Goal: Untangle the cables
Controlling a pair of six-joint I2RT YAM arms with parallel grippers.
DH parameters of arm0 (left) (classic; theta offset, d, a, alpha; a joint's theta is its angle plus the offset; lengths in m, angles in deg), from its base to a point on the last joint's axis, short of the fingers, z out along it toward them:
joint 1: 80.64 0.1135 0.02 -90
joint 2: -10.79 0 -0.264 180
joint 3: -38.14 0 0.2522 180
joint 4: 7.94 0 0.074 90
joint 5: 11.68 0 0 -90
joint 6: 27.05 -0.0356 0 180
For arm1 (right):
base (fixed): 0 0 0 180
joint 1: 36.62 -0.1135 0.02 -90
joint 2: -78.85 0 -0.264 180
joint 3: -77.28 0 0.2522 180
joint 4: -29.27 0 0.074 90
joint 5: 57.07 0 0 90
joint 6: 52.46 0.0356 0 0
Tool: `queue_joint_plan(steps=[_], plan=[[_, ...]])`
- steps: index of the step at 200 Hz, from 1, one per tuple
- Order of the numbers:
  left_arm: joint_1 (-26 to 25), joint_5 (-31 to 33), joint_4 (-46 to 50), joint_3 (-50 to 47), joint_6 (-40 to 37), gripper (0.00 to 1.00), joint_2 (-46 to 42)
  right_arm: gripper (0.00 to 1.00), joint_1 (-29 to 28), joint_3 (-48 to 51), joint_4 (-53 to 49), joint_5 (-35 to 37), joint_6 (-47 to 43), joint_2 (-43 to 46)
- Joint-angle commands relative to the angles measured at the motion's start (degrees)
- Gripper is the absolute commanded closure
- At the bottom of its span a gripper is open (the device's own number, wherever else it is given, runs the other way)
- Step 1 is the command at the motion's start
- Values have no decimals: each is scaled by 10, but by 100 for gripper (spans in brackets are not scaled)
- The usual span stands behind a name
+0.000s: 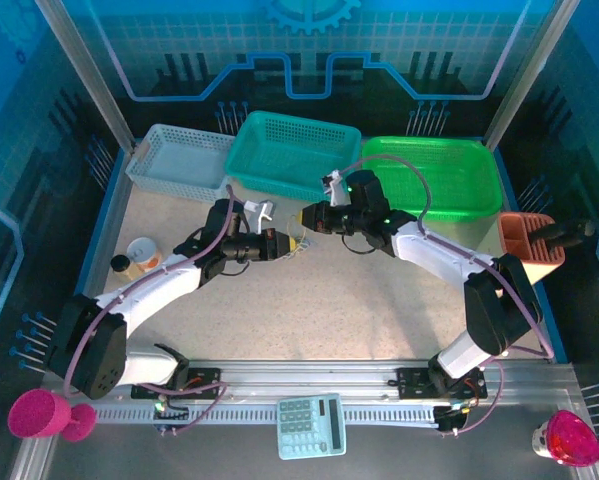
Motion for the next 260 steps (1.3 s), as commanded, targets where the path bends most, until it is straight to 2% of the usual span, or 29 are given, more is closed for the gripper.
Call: queue_joint_plan(steps=[1,28,33,45,66,79,91,142,183,251,260], plan=[[-4,6,-18,-5,15,100,-31,100,10,10,18,5,9,3],[-3,18,-31,5,30,100,-58,100,11,23,27,9,11,2],[-4,22,-34,6,33,100,-62,98,12,25,30,9,12,3],[-4,28,-37,15,42,100,-71,87,13,33,40,10,15,3],[-4,24,-32,41,52,100,-74,59,15,51,60,13,16,10],[-5,18,-29,57,53,100,-71,50,17,70,76,21,17,21],[-5,16,-27,68,53,100,-67,46,20,89,91,30,18,33],[-5,4,-30,110,82,100,-46,36,18,197,158,100,1,79],[-6,-5,-44,132,115,100,-34,33,9,261,245,132,-1,76],[-15,-9,-42,159,141,100,-29,27,-70,194,216,228,-86,22],[-16,-8,-43,160,143,100,-29,24,-79,183,212,242,-93,11]])
